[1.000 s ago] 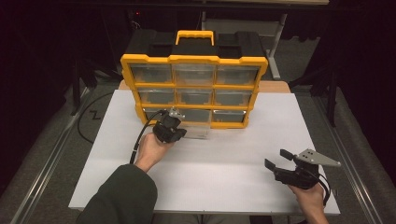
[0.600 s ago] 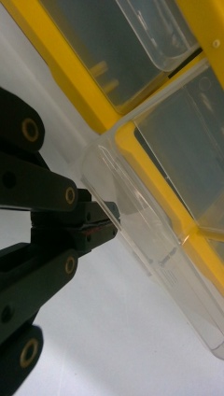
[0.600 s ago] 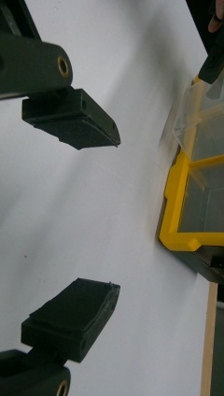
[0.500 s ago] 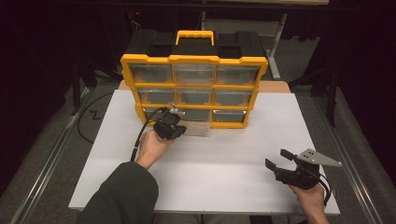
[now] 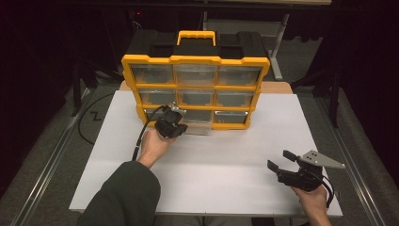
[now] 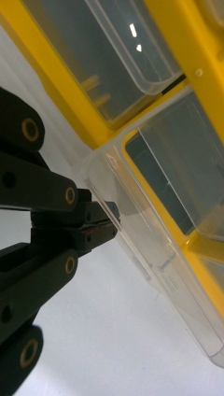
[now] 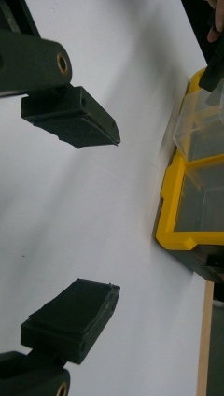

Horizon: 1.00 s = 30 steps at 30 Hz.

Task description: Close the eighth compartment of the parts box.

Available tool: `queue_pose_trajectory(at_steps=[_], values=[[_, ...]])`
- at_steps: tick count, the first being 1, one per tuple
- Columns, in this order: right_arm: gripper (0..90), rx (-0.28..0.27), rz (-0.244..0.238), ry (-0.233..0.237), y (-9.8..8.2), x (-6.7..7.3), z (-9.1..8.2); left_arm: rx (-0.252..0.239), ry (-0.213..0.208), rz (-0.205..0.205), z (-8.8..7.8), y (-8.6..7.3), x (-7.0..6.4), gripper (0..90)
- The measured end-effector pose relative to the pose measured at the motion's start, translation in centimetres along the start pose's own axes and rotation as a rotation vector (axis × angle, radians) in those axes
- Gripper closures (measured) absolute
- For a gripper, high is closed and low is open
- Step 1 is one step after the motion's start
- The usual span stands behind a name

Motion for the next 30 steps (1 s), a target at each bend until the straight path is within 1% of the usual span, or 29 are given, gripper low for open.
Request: queue_pose_trajectory(at_steps=[1, 5, 7, 8, 9, 10, 13, 14, 15, 19, 24, 25, 30], values=[[24.6, -0.004, 0.000, 0.000, 0.04, 0.02, -0.05, 0.004, 0.004, 0.004, -0.01, 0.05, 0.13, 89.5], [23.9, -0.024, -0.014, 0.007, 0.20, 0.12, -0.26, 0.002, 0.010, -0.005, 0.13, 0.31, 0.37, 89.5], [23.3, -0.030, -0.015, 0.008, 0.21, 0.08, -0.37, -0.005, 0.012, -0.010, 0.26, 0.46, 0.44, 89.5], [23.2, -0.032, -0.011, 0.007, 0.23, 0.07, -0.40, 0.000, 0.014, -0.007, 0.26, 0.50, 0.54, 89.5], [22.8, -0.039, -0.016, 0.011, 0.30, 0.07, -0.46, -0.007, 0.014, -0.012, 0.32, 0.61, 0.54, 89.5], [22.6, -0.043, -0.012, 0.015, 0.34, 0.17, -0.51, -0.005, 0.014, -0.013, 0.32, 0.63, 0.56, 89.5], [21.4, -0.052, -0.032, 0.013, 0.38, 0.23, -0.54, -0.010, 0.015, -0.018, 0.45, 0.71, 0.69, 89.5], [20.9, -0.053, -0.036, 0.016, 0.37, 0.26, -0.53, -0.012, 0.018, -0.020, 0.51, 0.72, 0.74, 89.5], [20.3, -0.060, -0.037, 0.028, 0.39, 0.38, -0.50, -0.008, 0.017, -0.020, 0.52, 0.68, 0.78, 89.5], [19.1, -0.079, -0.045, 0.037, 0.39, 0.43, -0.45, -0.011, 0.014, -0.022, 0.65, 0.73, 0.81, 89.5], [19.1, -0.081, -0.047, 0.041, 0.34, 0.50, -0.34, -0.013, 0.013, -0.025, 0.71, 0.77, 0.87, 89.5], [19.1, -0.077, -0.041, 0.043, 0.30, 0.58, -0.32, -0.007, 0.015, -0.020, 0.68, 0.74, 0.93, 89.5], [19.1, -0.074, -0.051, 0.045, 0.28, 0.67, -0.21, -0.009, 0.021, -0.025, 0.80, 0.93, 1.01, 89.5]])
Point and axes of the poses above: each handheld gripper's, and its own axes: z roughly forward along the jaws, y roughly out of its top, x roughly to its left, the point moved 10 cm from there along z, roughly forward along the jaws, and after that the axes turned 5 degrees about -y, right-handed, at the moved point
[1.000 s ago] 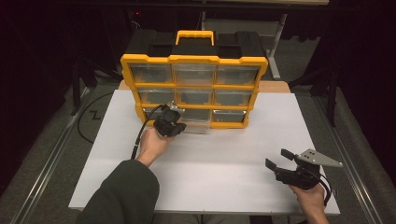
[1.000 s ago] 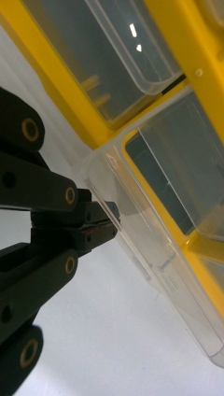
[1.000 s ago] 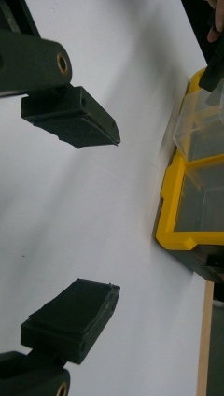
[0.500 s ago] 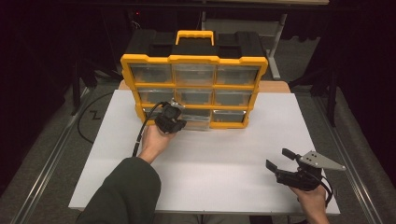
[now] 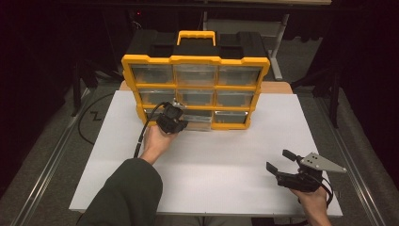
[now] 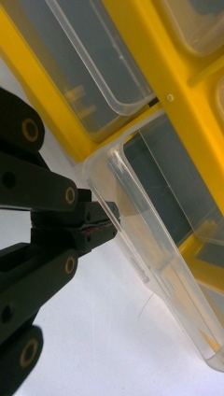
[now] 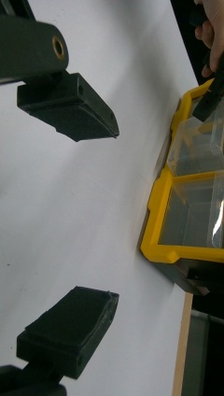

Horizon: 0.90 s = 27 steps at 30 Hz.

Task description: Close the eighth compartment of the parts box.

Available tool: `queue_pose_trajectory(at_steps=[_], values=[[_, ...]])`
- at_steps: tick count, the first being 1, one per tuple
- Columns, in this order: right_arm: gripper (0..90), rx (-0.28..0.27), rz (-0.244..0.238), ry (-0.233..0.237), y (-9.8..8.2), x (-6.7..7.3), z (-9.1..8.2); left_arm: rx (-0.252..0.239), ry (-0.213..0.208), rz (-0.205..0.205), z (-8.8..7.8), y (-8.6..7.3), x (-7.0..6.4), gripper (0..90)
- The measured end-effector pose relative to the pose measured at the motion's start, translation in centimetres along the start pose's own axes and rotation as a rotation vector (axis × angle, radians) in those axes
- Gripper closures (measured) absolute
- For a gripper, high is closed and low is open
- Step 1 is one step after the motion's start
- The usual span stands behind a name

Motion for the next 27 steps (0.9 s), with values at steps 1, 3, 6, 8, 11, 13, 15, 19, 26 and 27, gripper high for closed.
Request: queue_pose_trajectory(at_steps=[1, 3, 6, 8, 11, 13, 15, 19, 26, 27], values=[[19.1, 0.001, 0.003, 0.000, 0.0, 0.0, 0.0, 0.002, 0.003, 0.005, 0.0, 0.0, 0.1, 89.4], [19.1, 0.001, 0.001, -0.001, 0.0, 0.0, 0.0, 0.003, 0.008, 0.004, 0.1, 0.1, 0.2, 89.4], [19.1, 0.007, 0.009, -0.002, -0.1, 0.0, 0.0, 0.000, 0.007, -0.004, 0.2, 0.3, 0.2, 89.4], [19.0, 0.010, 0.013, -0.003, -0.1, -0.1, 0.1, 0.005, 0.009, -0.002, 0.2, 0.3, 0.3, 89.5], [19.0, 0.011, 0.015, 0.000, -0.1, -0.1, 0.2, -0.003, 0.019, -0.008, 0.3, 0.5, 0.5, 89.5], [18.9, 0.013, 0.015, 0.002, -0.1, 0.0, 0.2, 0.003, 0.027, -0.002, 0.3, 0.6, 0.6, 89.5], [18.9, 0.015, 0.016, 0.004, -0.1, 0.1, 0.2, -0.007, 0.023, -0.012, 0.4, 0.7, 0.6, 89.5], [18.9, 0.019, 0.016, 0.003, -0.2, 0.2, 0.2, -0.003, 0.033, -0.018, 0.6, 0.9, 0.8, 89.4], [18.9, 0.015, 0.022, 0.005, -0.1, 0.2, 0.2, -0.008, 0.043, -0.023, 0.7, 1.0, 1.0, 89.4], [18.9, 0.015, 0.021, 0.003, -0.1, 0.2, 0.2, -0.013, 0.044, -0.023, 0.8, 1.1, 1.1, 89.5]])
Point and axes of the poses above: each handheld gripper's, and its own axes: z roughly forward along the jaws, y roughly out of its top, x roughly to its left, the point moved 10 cm from there along z, roughly forward along the jaws, and after that the axes turned 5 degrees about -y, right-handed, at the moved point
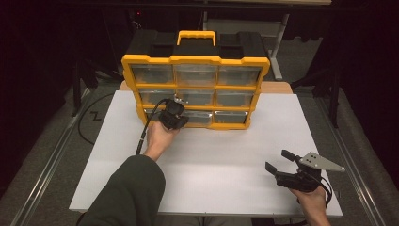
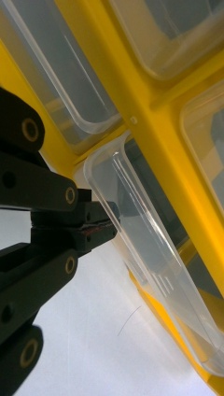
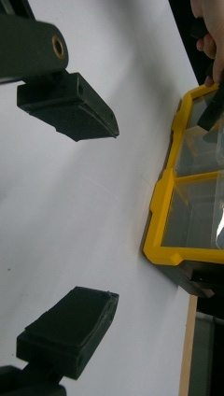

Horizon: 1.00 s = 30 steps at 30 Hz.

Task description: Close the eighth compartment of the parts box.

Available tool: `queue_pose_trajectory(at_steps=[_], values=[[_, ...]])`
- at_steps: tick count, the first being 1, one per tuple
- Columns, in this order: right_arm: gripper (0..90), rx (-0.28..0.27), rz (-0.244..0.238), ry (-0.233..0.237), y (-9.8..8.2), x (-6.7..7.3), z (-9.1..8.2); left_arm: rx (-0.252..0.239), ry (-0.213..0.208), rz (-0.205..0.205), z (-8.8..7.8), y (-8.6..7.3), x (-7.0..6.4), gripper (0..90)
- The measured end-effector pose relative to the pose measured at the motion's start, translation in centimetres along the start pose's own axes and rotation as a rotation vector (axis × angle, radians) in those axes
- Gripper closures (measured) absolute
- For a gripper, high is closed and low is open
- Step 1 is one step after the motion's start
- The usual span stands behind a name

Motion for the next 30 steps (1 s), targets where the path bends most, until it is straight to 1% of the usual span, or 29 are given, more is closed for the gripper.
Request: queue_pose_trajectory(at_steps=[3, 5, 8, 9, 11, 13, 16, 20, 22, 23, 26, 30], values=[[18.9, 0.000, -0.001, 0.001, 0.01, 0.01, 0.01, -0.006, 0.008, -0.001, 0.05, 0.07, 0.16, 89.4], [18.9, 0.001, -0.002, 0.004, 0.00, 0.04, 0.01, -0.015, 0.015, 0.006, 0.12, 0.20, 0.38, 89.4], [18.9, 0.002, -0.002, 0.005, -0.01, 0.06, 0.01, -0.018, 0.016, -0.010, 0.22, 0.22, 0.41, 89.4], [18.9, 0.002, -0.002, 0.003, -0.01, 0.05, 0.02, -0.025, 0.025, -0.001, 0.26, 0.33, 0.59, 89.4], [18.9, 0.001, 0.000, 0.003, 0.00, 0.06, 0.04, -0.024, 0.026, -0.007, 0.30, 0.30, 0.57, 89.4], [18.9, 0.002, 0.001, 0.002, -0.01, 0.06, 0.05, -0.035, 0.034, -0.007, 0.40, 0.40, 0.68, 89.4], [18.9, 0.003, 0.000, 0.002, -0.02, 0.06, 0.07, -0.039, 0.029, -0.011, 0.45, 0.44, 0.66, 89.4], [18.9, 0.005, -0.001, 0.007, -0.05, 0.11, 0.12, -0.050, 0.032, -0.002, 0.59, 0.61, 0.54, 89.4], [18.9, 0.005, -0.003, 0.006, -0.04, 0.11, 0.13, -0.047, 0.029, -0.007, 0.65, 0.56, 0.41, 89.4], [18.9, 0.005, -0.005, 0.006, -0.04, 0.12, 0.13, -0.051, 0.031, 0.000, 0.68, 0.62, 0.46, 89.4], [18.9, 0.004, -0.006, 0.006, -0.02, 0.14, 0.11, -0.050, 0.032, 0.000, 0.65, 0.56, 0.50, 89.2], [18.9, 0.005, -0.004, 0.005, -0.04, 0.12, 0.12, -0.042, 0.014, 0.002, 0.43, 0.33, 0.47, 85.6]])
Point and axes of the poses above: each handheld gripper's, and its own axes: z roughly forward along the jaws, y roughly out of its top, x roughly to its left, the point moved 10 cm from there along z, roughly forward along the jaws, and after that the axes turned 5 degrees about -y, right-handed, at the moved point
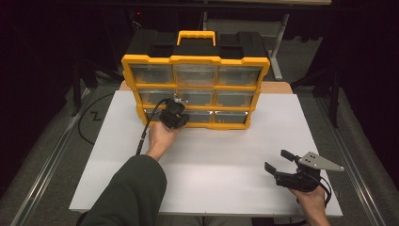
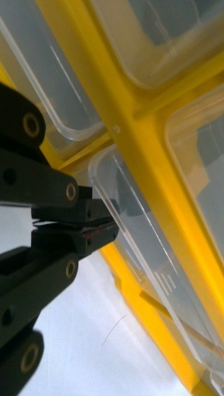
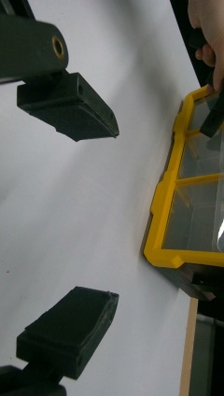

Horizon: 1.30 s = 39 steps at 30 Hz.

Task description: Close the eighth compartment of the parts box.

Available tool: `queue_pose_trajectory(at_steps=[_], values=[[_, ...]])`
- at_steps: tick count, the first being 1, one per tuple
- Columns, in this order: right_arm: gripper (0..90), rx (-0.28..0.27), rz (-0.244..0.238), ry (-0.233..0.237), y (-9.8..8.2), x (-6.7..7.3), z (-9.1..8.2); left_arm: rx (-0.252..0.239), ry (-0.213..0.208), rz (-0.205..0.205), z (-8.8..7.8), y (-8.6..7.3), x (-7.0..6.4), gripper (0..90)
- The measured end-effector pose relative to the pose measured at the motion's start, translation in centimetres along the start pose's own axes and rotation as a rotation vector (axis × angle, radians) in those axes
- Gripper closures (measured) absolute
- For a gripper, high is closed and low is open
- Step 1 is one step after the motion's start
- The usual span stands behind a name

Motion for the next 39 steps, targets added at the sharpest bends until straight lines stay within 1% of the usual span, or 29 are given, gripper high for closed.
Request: queue_pose_trajectory(at_steps=[1, 2, 3, 4, 6, 9, 11, 12, 13, 15, 18, 20, 21, 23, 25, 26, 29, 35, 39], values=[[18.9, -0.001, -0.001, 0.000, 0.0, 0.0, 0.0, 0.006, 0.001, 0.010, -0.1, -0.1, 0.0, 84.8], [18.9, -0.001, -0.003, 0.001, 0.0, 0.0, 0.0, 0.011, -0.003, 0.002, -0.2, -0.2, -0.2, 84.7], [18.9, -0.001, -0.003, 0.001, 0.0, 0.0, 0.0, 0.000, 0.000, 0.011, -0.4, -0.1, 0.0, 84.2], [18.9, 0.001, 0.001, 0.002, 0.0, 0.0, 0.0, 0.000, -0.003, 0.010, -0.6, -0.1, -0.1, 83.7], [18.9, 0.003, -0.004, 0.004, 0.0, 0.1, 0.1, 0.000, -0.022, 0.003, -0.8, -0.2, -0.3, 81.3], [18.9, 0.004, -0.007, 0.008, 0.0, 0.2, 0.0, -0.007, -0.038, 0.026, -1.1, -0.2, -0.6, 75.8], [18.9, 0.003, -0.005, 0.007, 0.0, 0.2, 0.0, 0.001, -0.054, 0.035, -1.3, -0.3, -1.0, 72.2], [18.9, 0.005, -0.001, 0.006, -0.1, 0.1, 0.0, 0.005, -0.055, 0.041, -1.4, -0.4, -1.1, 70.2], [18.9, 0.003, -0.003, 0.004, 0.0, 0.1, 0.0, -0.001, -0.055, 0.051, -1.5, -0.5, -1.2, 68.9], [18.9, 0.003, -0.003, 0.004, 0.0, 0.1, 0.0, 0.002, -0.046, 0.060, -1.7, -0.7, -1.3, 64.7], [18.9, 0.003, -0.002, 0.004, 0.0, 0.1, 0.0, -0.010, -0.024, 0.061, -2.2, -0.9, -1.0, 57.6], [18.9, 0.003, -0.006, 0.005, 0.0, 0.1, 0.1, -0.024, -0.024, 0.045, -2.6, -1.0, -0.8, 54.9], [18.9, 0.005, -0.005, 0.006, -0.1, 0.2, 0.1, -0.026, -0.029, 0.034, -2.7, -1.1, -0.7, 53.7], [18.9, 0.003, -0.005, 0.007, 0.0, 0.2, 0.1, -0.023, -0.031, 0.028, -3.0, -1.2, -0.6, 50.8], [18.9, 0.003, -0.005, 0.005, 0.0, 0.1, 0.1, -0.028, -0.028, 0.034, -3.4, -1.2, -0.7, 49.0], [18.9, 0.002, -0.005, 0.007, 0.0, 0.1, 0.1, -0.043, -0.028, 0.027, -3.5, -1.0, -0.8, 47.9], [18.9, 0.003, -0.005, 0.009, 0.0, 0.2, 0.1, -0.053, -0.033, 0.030, -3.9, -0.9, -1.0, 45.4], [18.9, 0.003, -0.003, 0.007, 0.0, 0.1, 0.1, -0.049, -0.035, 0.051, -4.4, -1.0, -1.3, 42.2], [18.9, 0.003, -0.004, 0.009, 0.0, 0.2, 0.1, -0.054, -0.032, 0.057, -4.7, -1.1, -1.4, 40.6]])
Point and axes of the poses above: each handheld gripper's, and its own axes: z roughly forward along the jaws, y roughly out of its top, x roughly to its left, the point moved 10 cm from there along z, roughly forward along the jaws, and after that the axes turned 5 degrees about -y, right-handed, at the moved point
